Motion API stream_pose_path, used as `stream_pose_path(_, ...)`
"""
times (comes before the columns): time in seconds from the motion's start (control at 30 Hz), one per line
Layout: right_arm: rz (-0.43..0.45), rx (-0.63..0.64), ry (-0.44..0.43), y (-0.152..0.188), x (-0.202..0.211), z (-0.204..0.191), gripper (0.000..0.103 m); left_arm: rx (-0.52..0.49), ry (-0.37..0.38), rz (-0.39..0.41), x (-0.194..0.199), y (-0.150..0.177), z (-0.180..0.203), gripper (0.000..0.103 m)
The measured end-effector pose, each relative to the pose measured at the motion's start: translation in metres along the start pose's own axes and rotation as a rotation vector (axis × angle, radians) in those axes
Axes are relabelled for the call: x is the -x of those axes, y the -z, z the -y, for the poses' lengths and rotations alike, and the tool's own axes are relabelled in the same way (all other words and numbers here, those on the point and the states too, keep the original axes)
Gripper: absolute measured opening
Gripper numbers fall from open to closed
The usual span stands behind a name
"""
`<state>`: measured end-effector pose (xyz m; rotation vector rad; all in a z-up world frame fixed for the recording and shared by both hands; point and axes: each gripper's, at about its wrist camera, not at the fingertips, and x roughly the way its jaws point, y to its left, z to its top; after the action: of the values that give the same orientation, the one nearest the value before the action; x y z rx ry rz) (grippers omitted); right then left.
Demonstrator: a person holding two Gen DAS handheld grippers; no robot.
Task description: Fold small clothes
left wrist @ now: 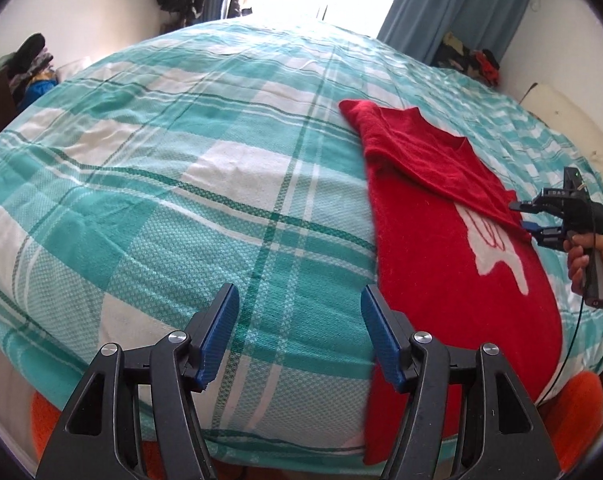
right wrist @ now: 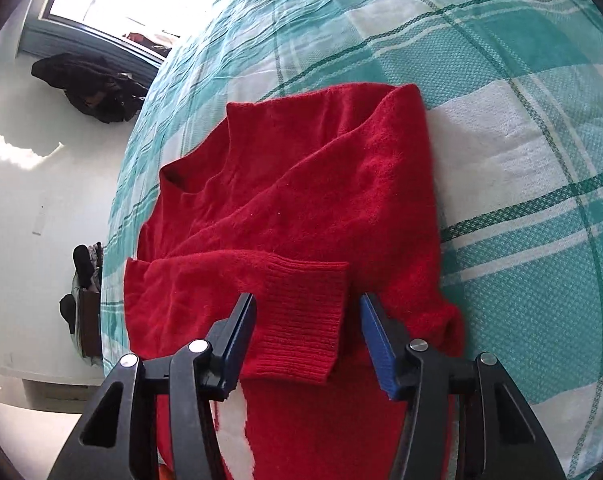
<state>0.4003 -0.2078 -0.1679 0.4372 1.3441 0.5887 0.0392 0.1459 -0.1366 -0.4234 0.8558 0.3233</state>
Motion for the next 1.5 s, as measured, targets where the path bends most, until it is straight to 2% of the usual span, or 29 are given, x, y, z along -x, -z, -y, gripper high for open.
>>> stream_pose_path(0.03, -0.027, 0.015, -0.013, -0.001, -0.005, -0.003, 0.030, -0.023, -0.002, -0.002, -0.001, -0.002, 0.004, 0.066)
stream_pose_path(0.07, -0.047, 0.039, -0.008, -0.001, -0.009, -0.008, 0.009, -0.050, -0.004, -0.004, -0.003, -0.004, 0.009, 0.066)
stream_pose_path(0.1, -0.053, 0.073, 0.010, -0.002, -0.009, -0.013, 0.006, -0.078, -0.007, -0.003, -0.004, -0.006, 0.014, 0.066)
stream_pose_path(0.17, -0.019, 0.133, 0.008, -0.004, 0.003, -0.027, 0.006, -0.122, -0.004, 0.003, -0.008, -0.014, 0.023, 0.067)
stream_pose_path(0.27, 0.057, 0.154, -0.074, -0.011, 0.032, -0.045, 0.006, -0.148, 0.021, 0.024, -0.018, -0.037, 0.035, 0.074)
stream_pose_path(0.33, 0.097, 0.175, -0.125, -0.014, 0.051, -0.059, 0.006, -0.171, 0.069, 0.024, -0.031, -0.056, 0.046, 0.078)
stream_pose_path(0.43, 0.141, 0.184, -0.188, -0.016, 0.073, -0.080, 0.006, -0.277, 0.119, -0.009, -0.060, -0.077, 0.074, 0.078)
stream_pose_path(0.5, 0.164, 0.192, -0.224, -0.016, 0.082, -0.093, 0.006, -0.356, 0.065, -0.022, -0.081, -0.086, 0.093, 0.078)
stream_pose_path(0.57, 0.181, 0.188, -0.264, -0.017, 0.089, -0.105, 0.006, -0.392, -0.013, -0.035, -0.102, -0.095, 0.105, 0.078)
stream_pose_path(0.7, 0.204, 0.184, -0.352, -0.016, 0.106, -0.121, 0.005, -0.362, -0.106, -0.052, -0.131, -0.107, 0.104, 0.078)
stream_pose_path(0.73, 0.209, 0.182, -0.374, -0.014, 0.111, -0.124, 0.005, -0.356, -0.130, -0.051, -0.134, -0.107, 0.101, 0.076)
stream_pose_path(0.8, 0.215, 0.185, -0.409, -0.013, 0.120, -0.129, 0.005, -0.314, -0.139, -0.033, -0.133, -0.109, 0.091, 0.057)
stream_pose_path(0.83, 0.217, 0.196, -0.412, -0.013, 0.123, -0.132, 0.005, -0.264, -0.099, -0.026, -0.130, -0.111, 0.082, 0.039)
stream_pose_path(0.87, 0.218, 0.214, -0.405, -0.013, 0.126, -0.135, 0.005, -0.206, -0.058, -0.020, -0.127, -0.114, 0.073, 0.020)
stream_pose_path(0.93, 0.218, 0.250, -0.369, -0.013, 0.128, -0.135, 0.005, -0.121, -0.011, -0.014, -0.125, -0.116, 0.057, 0.007)
stream_pose_path(1.03, 0.191, 0.280, -0.274, -0.015, 0.110, -0.118, 0.005, -0.063, -0.004, -0.026, -0.129, -0.112, 0.045, 0.006)
stream_pose_path(1.1, 0.152, 0.291, -0.168, -0.014, 0.084, -0.099, 0.005, -0.070, -0.016, -0.026, -0.130, -0.109, 0.046, 0.006)
stream_pose_path(1.3, -0.027, 0.266, 0.129, 0.014, 0.011, -0.019, 0.008, -0.147, -0.089, -0.059, -0.124, -0.100, 0.052, 0.021)
stream_pose_path(1.33, -0.037, 0.253, 0.147, 0.018, 0.008, -0.008, 0.011, -0.164, -0.095, -0.064, -0.121, -0.098, 0.051, 0.027)
stream_pose_path(1.37, -0.029, 0.230, 0.145, 0.022, 0.012, 0.002, 0.014, -0.182, -0.102, -0.073, -0.117, -0.095, 0.049, 0.036)
stream_pose_path(1.43, -0.012, 0.186, 0.109, 0.027, 0.026, 0.018, 0.032, -0.218, -0.121, -0.085, -0.106, -0.090, 0.044, 0.053)
stream_pose_path(1.47, -0.001, 0.170, 0.101, 0.029, 0.035, 0.024, 0.046, -0.226, -0.116, -0.084, -0.099, -0.088, 0.039, 0.055)
stream_pose_path(1.5, 0.020, 0.160, 0.086, 0.030, 0.046, 0.029, 0.050, -0.219, -0.097, -0.077, -0.091, -0.087, 0.033, 0.055)
